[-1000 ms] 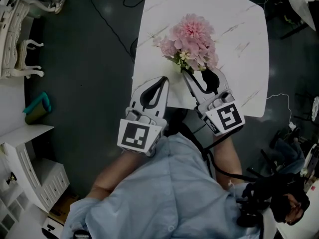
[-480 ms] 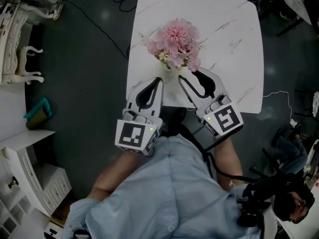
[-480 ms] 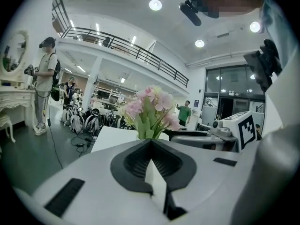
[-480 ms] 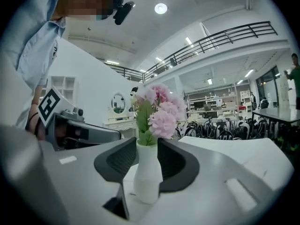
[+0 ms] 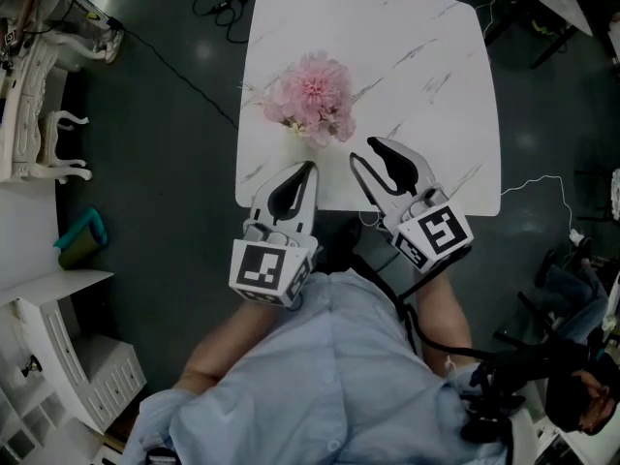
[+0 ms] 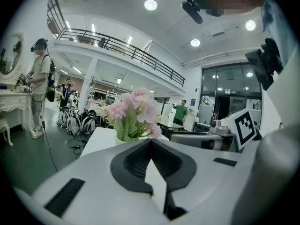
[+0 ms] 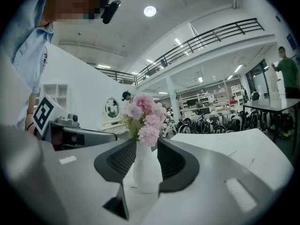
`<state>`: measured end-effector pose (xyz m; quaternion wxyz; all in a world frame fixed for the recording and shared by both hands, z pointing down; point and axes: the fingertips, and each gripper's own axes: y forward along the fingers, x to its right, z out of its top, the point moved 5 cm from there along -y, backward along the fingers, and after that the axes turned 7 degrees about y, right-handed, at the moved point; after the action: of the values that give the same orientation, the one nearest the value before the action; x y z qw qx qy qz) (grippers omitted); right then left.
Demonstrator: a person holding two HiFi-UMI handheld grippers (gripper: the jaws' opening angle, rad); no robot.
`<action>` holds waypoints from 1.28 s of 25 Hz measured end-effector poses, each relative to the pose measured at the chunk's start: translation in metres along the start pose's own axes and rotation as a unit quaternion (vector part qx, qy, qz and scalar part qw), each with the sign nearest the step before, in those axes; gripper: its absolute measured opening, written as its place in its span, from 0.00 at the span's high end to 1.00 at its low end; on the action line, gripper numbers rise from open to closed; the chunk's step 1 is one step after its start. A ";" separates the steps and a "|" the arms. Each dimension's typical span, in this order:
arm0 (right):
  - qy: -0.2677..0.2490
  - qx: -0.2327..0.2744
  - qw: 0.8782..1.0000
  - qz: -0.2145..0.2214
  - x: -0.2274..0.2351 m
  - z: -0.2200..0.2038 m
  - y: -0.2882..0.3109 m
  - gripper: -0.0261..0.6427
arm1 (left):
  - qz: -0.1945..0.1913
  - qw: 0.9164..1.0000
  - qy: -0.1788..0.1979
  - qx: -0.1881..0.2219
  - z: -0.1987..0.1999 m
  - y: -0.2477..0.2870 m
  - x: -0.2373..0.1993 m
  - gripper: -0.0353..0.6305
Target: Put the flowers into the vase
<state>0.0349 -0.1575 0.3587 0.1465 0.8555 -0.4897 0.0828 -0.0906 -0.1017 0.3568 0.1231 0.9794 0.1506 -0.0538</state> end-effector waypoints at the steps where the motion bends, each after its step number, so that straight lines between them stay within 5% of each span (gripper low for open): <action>1: 0.008 0.003 1.000 -0.003 0.002 0.001 -0.004 0.75 | -0.002 1.000 0.000 0.000 0.000 0.001 0.005 0.94; 9: 0.022 0.028 0.999 -0.025 -0.005 0.015 -0.036 0.96 | -0.008 1.000 0.027 0.015 0.009 0.002 0.040 0.94; 19: 0.008 0.037 0.996 -0.076 -0.004 0.029 -0.065 0.96 | 0.008 0.996 0.074 0.049 0.029 -0.004 0.067 0.94; 32: 0.011 0.056 0.996 -0.065 -0.009 0.040 -0.071 0.96 | 0.024 0.995 0.078 0.064 0.037 -0.010 0.068 0.94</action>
<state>0.0918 -0.1294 0.3068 0.1083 0.8916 -0.4258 0.1098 -0.0315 -0.0829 0.3087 0.0497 0.9898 0.1327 0.0162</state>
